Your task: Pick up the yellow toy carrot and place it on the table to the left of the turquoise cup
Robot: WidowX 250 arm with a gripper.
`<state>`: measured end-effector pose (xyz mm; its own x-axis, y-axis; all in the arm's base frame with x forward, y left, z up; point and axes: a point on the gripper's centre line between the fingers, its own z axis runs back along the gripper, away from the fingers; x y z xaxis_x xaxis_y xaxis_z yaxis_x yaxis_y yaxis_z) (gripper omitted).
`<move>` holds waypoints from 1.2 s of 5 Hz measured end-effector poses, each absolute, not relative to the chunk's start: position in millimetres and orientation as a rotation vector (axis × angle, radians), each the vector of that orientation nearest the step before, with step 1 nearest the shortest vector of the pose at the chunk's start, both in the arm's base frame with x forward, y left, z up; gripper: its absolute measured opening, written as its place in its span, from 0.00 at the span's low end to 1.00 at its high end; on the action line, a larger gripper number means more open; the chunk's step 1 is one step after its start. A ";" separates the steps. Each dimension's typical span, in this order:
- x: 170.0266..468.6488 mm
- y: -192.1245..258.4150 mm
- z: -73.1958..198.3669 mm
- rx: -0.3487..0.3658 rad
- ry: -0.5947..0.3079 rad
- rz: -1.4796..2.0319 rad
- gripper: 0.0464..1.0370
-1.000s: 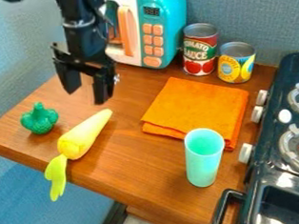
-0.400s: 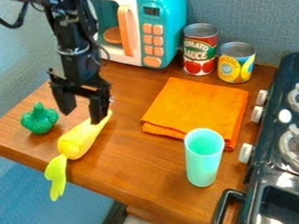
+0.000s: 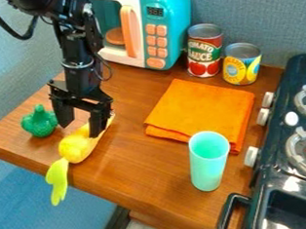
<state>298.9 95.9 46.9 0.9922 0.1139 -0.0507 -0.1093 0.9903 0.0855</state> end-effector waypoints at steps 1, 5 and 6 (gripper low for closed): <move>295.4 97.7 32.4 0.094 0.102 0.135 0.96; 306.9 74.1 67.3 0.002 -0.048 0.083 0.52; 307.5 62.7 93.4 -0.049 -0.115 0.030 0.47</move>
